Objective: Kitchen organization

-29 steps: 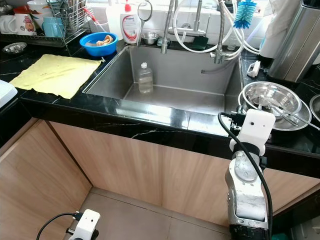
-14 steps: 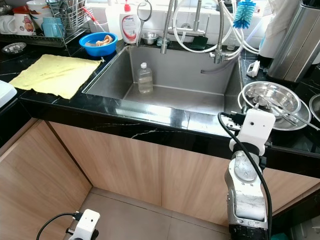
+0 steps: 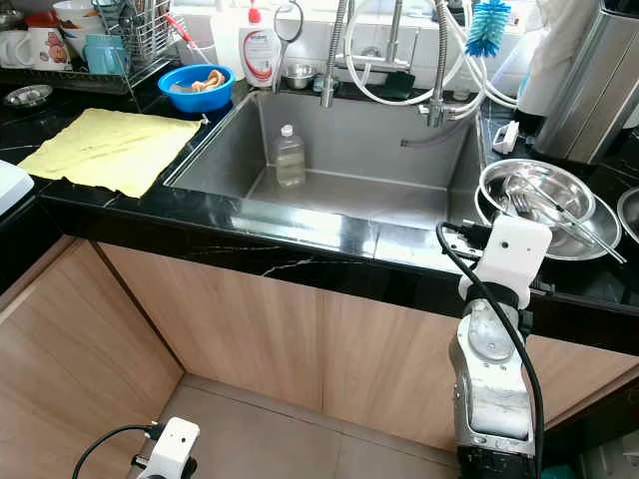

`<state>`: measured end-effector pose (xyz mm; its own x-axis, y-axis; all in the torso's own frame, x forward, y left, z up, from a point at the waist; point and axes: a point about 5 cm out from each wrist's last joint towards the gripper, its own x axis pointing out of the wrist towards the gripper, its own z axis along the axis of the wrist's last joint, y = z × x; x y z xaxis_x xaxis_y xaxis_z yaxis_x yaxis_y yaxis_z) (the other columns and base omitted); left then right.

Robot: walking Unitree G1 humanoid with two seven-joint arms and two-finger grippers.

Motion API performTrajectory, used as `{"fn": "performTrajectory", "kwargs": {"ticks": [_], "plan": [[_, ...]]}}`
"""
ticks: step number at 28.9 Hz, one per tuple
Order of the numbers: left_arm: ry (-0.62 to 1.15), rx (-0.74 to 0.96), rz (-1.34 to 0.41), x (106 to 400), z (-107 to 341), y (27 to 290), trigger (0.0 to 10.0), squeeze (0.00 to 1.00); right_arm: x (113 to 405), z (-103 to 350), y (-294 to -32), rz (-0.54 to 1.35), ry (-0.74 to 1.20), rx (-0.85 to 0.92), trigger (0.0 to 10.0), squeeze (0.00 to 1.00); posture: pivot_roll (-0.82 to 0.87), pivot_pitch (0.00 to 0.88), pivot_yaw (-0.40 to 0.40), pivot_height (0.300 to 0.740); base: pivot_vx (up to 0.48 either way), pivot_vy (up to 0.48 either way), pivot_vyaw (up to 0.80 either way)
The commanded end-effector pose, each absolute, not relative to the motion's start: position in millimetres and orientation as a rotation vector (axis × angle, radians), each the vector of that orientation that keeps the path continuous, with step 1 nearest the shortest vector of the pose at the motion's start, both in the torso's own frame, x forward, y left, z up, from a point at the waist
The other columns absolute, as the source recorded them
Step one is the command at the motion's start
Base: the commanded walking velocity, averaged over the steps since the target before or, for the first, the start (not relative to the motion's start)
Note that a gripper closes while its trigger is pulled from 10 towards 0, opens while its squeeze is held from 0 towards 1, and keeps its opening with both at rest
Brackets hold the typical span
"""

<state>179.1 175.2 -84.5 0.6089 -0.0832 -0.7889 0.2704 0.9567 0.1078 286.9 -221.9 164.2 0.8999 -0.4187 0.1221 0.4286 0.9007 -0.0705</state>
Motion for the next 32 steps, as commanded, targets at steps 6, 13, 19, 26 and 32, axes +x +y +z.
{"fn": "performTrajectory", "kwargs": {"ticks": [6,13,19,26,32], "plan": [[0.897,0.224,-0.195,178,-85,177,10.0,0.00,290,174,-218,-0.422,-0.154,-0.074,1.8,0.00,-0.28,0.000,0.016,0.731,0.000,0.000,0.00],[0.895,0.225,-0.194,178,-85,177,10.0,0.00,291,179,-216,-0.403,-0.186,-0.052,10.0,0.00,-0.28,0.000,0.016,0.731,0.000,0.000,0.00],[0.893,0.224,-0.193,178,-85,177,10.0,0.00,293,196,-209,-0.359,-0.282,-0.087,10.0,0.00,-0.28,0.000,0.016,0.731,0.000,0.000,0.00],[0.889,0.222,-0.190,179,-84,177,10.0,0.00,306,209,-198,-0.201,-0.297,-0.122,10.0,0.00,-0.29,0.000,0.016,0.731,0.000,0.000,0.00],[0.892,0.226,-0.191,179,-84,177,10.0,0.00,328,210,-196,-0.086,-0.173,-0.025,10.0,0.00,-0.29,0.000,0.018,0.731,0.000,0.000,0.00]]}}
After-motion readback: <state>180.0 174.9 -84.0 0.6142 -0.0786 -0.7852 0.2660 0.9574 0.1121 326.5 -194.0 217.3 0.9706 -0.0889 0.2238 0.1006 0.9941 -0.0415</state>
